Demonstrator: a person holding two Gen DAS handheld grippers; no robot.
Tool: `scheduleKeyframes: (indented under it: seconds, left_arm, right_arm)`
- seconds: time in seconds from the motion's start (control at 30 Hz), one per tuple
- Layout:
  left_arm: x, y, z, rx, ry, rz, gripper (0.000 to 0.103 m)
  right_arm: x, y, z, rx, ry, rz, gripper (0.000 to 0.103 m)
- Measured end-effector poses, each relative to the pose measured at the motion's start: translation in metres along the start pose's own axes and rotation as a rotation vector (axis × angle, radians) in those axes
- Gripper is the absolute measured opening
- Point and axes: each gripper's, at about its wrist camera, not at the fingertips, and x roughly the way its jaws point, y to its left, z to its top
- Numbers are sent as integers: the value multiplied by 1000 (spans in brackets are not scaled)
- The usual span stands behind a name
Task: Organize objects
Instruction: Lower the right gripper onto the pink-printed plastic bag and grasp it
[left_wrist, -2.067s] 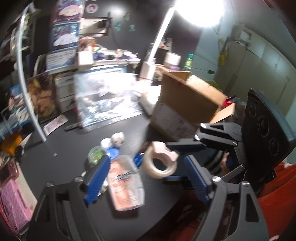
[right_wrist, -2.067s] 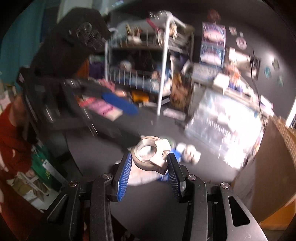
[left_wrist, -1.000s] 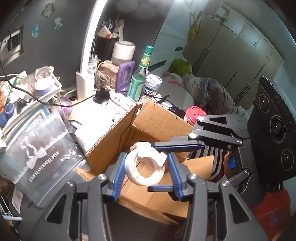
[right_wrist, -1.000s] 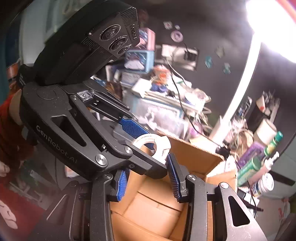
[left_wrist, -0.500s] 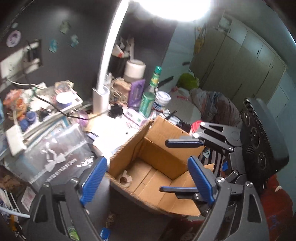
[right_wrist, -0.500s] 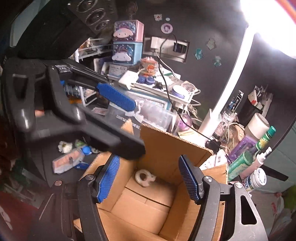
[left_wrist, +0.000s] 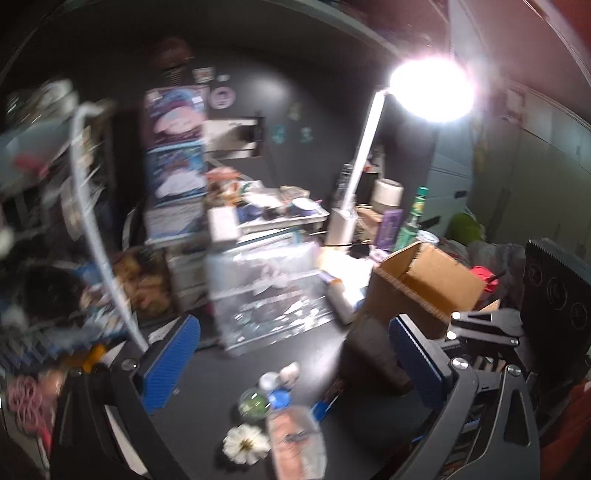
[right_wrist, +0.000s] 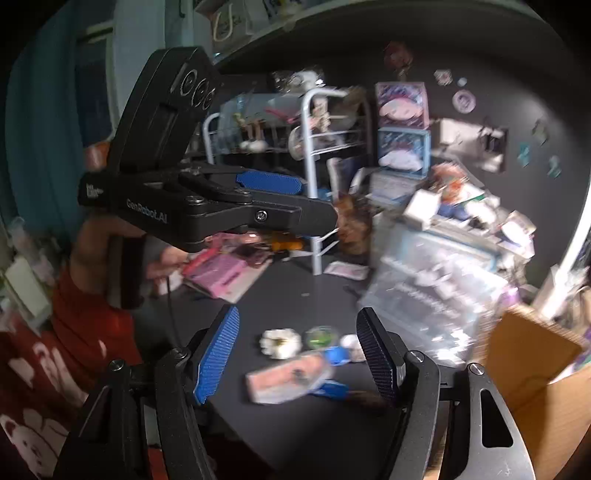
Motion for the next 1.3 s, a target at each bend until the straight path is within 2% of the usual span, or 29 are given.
scheduleKeyframes:
  seconds: [0.07, 0.13, 0.33, 0.4, 0.47, 0.53, 0.63, 0.73, 0.9, 1.07, 1.3]
  left_arm:
    - [-3, 16, -24, -40, -1, 50, 102]
    - [-5, 28, -47, -73, 4, 97, 102]
    - [-15, 50, -100, -120, 40, 182, 102]
    - [-16, 54, -112, -117, 65, 223, 102]
    - [-19, 58, -122, -119, 76, 237, 102]
    - [-23, 62, -127, -139, 70, 216, 102]
    - [-29, 65, -133, -158, 59, 206, 102]
    - [-32, 67, -135, -162, 56, 221, 102]
    - [-36, 74, -138, -183, 44, 228, 102]
    - [-35, 77, -138, -186, 41, 231, 102]
    - [-29, 72, -135, -175, 42, 209, 102]
  right_arm:
    - [21, 8, -13, 51, 6, 33, 63]
    - [39, 10, -29, 101, 14, 24, 64]
    - [98, 13, -81, 213, 108, -97, 65]
    - [114, 14, -95, 246, 140, -136, 69]
    - [124, 15, -100, 268, 141, -180, 80]
    - [130, 19, -102, 285, 128, -235, 90]
    - [141, 28, -102, 280, 105, -341, 90]
    - [153, 41, -99, 206, 91, -429, 90]
    - [172, 52, -102, 91, 131, -558, 90]
    - [163, 45, -110, 89, 136, -561, 88]
    - [142, 41, -122, 51, 149, -618, 86]
